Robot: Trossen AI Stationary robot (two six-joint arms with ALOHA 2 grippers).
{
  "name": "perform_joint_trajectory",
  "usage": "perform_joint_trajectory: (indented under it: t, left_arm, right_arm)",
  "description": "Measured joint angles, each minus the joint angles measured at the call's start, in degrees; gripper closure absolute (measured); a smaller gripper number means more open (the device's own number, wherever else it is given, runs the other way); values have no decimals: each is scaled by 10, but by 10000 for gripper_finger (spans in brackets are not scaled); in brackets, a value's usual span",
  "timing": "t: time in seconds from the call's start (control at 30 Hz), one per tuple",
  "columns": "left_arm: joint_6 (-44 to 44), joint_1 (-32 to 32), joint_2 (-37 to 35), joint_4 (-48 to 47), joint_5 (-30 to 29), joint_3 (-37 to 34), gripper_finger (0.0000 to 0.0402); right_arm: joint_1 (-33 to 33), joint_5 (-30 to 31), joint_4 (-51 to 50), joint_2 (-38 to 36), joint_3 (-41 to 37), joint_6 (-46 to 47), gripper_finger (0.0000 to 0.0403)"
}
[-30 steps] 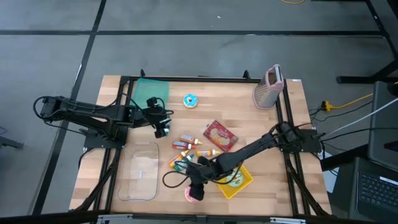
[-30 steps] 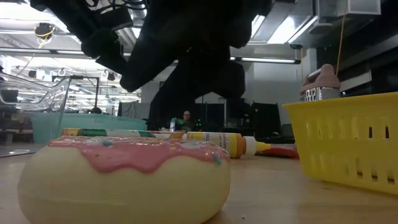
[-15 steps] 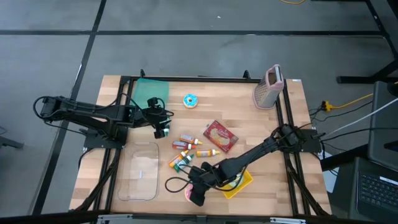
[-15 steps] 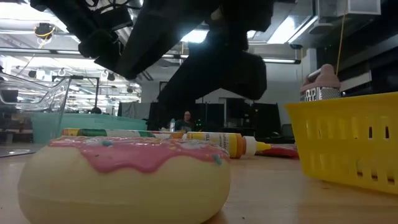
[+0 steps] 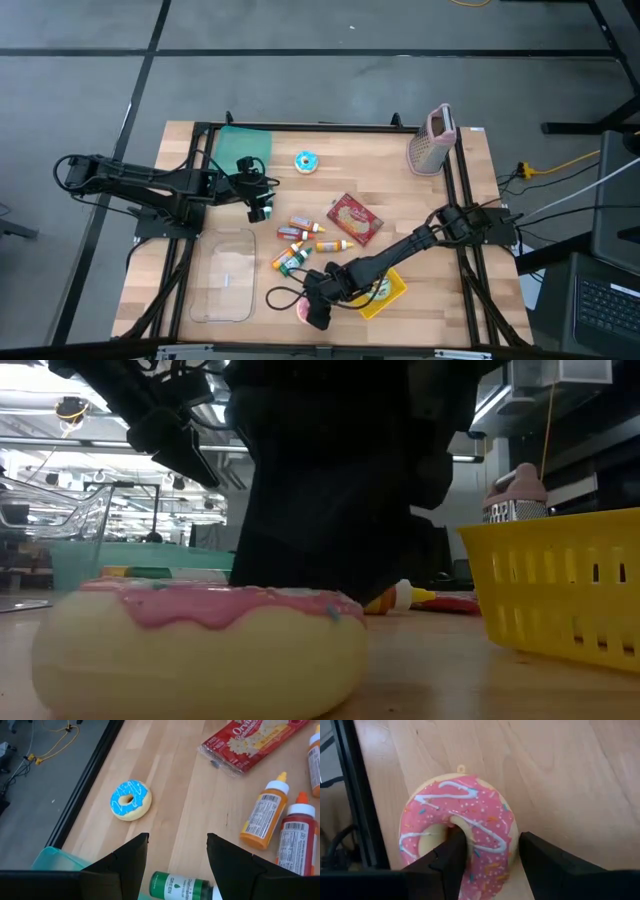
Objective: Pick & Place Food Item
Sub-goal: Put the pink donut into the yellow bin
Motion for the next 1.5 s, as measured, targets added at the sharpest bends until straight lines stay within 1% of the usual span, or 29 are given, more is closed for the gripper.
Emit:
perform_joint_trajectory:
  t: [0.07, 0.13, 0.2, 0.33, 0.37, 0.43, 0.53, 0.6, 0.73, 0.8, 0.87, 0.97, 1.07, 1.17, 1.23, 1.3, 1.5]
  left_arm:
    - [0, 0, 0, 1, 0, 0, 201]
    - [0, 0, 0, 1, 0, 0, 201]
    - [0, 0, 0, 1, 0, 0, 201]
    - [0, 0, 0, 1, 0, 0, 201]
    - [0, 0, 0, 1, 1, 0, 201]
    - [1, 0, 0, 1, 1, 0, 201]
    - [1, 0, 0, 1, 1, 0, 201]
    - [1, 0, 0, 1, 2, 0, 201]
    - [1, 0, 0, 1, 2, 0, 201]
    - [1, 0, 0, 1, 2, 0, 201]
    - [1, 0, 0, 1, 2, 0, 201]
    - [1, 0, 0, 3, 2, 0, 201]
    - [1, 0, 0, 6, 2, 0, 201]
    - [1, 0, 0, 10, 2, 0, 201]
    - [1, 0, 0, 17, 2, 0, 201]
    - [2, 0, 0, 17, 2, 0, 201]
    - [2, 0, 0, 16, 3, 0, 201]
  right_arm:
    - [-1, 13, -1, 0, 0, -7, 231]
    - [-3, 17, 0, 0, 0, -14, 253]
    - [-7, 16, 0, 0, 0, -18, 287]
    - [-13, 16, 3, 0, 0, -21, 375]
    - [-15, 16, 4, 0, 0, -22, 385]
    - [-19, 19, 6, -4, -1, -28, 385]
    - [-26, 42, 11, -16, -2, -44, 385]
    - [-30, 58, 11, -36, -2, -54, 392]
    - [-35, 82, 9, -89, -2, -81, 392]
    - [-36, 100, -13, -118, -2, -87, 392]
    - [-36, 121, -60, -146, -1, -80, 392]
    - [-22, 154, -172, -180, -1, -31, 392]
    - [4, 170, -284, -201, -1, 52, 392]
    - [33, 180, -355, -213, -1, 144, 392]
    - [52, 183, -384, -213, -1, 193, 392]
    - [69, 185, -391, -213, -1, 234, 392]
    - [111, 184, -434, -212, -2, 336, 392]
